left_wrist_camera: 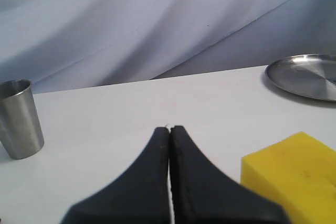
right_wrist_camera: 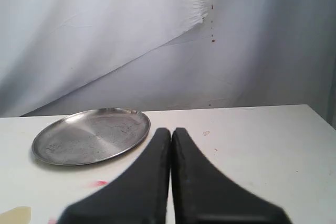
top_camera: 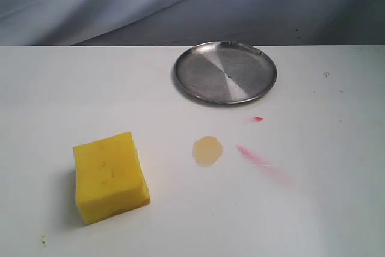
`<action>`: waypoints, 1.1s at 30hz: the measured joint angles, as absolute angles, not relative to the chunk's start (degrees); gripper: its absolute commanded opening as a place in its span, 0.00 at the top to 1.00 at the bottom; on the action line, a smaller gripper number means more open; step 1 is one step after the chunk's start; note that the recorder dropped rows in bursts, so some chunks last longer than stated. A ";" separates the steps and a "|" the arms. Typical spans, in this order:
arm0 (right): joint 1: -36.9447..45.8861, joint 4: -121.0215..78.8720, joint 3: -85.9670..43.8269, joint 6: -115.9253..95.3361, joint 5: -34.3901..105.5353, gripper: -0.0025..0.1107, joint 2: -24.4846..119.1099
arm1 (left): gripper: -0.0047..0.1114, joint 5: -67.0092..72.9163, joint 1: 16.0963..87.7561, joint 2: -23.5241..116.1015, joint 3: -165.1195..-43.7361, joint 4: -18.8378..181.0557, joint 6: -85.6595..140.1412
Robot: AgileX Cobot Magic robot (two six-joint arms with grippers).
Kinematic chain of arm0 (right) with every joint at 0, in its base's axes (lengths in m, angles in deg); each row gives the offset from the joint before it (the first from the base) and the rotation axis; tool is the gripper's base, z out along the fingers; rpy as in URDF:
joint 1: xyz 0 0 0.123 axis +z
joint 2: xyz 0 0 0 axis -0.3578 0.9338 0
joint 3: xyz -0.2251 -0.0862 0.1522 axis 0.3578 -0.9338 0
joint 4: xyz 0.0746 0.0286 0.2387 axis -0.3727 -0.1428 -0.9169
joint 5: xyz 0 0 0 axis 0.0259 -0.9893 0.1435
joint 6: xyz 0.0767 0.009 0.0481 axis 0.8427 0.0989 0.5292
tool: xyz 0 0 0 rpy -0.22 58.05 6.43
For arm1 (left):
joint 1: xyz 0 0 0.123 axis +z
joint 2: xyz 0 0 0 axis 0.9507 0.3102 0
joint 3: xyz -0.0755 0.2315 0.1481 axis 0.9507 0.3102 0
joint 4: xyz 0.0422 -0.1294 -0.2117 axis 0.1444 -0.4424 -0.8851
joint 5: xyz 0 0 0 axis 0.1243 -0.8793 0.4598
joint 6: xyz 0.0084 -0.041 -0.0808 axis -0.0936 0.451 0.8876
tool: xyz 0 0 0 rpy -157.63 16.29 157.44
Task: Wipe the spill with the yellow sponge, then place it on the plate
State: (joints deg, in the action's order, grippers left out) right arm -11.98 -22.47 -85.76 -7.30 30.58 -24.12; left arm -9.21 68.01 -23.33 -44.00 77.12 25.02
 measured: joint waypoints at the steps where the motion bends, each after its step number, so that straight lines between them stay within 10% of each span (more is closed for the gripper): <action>1: -11.98 -22.47 -85.76 -7.30 30.58 0.98 -24.12 | 0.96 -9.21 68.01 -23.33 -44.00 77.12 25.02; 20: -10.45 -32.86 -77.37 -1.04 34.97 0.98 -21.96 | 0.96 -9.21 68.01 -23.33 -44.00 77.12 25.02; 33: 16.14 -48.77 -36.12 -40.19 4.98 0.98 29.52 | 0.96 -9.21 68.01 -23.33 -44.00 77.12 25.02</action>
State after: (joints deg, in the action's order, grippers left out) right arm 16.14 -48.77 -36.12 -40.19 4.98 29.52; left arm -9.21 68.01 -23.33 -44.00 77.12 25.02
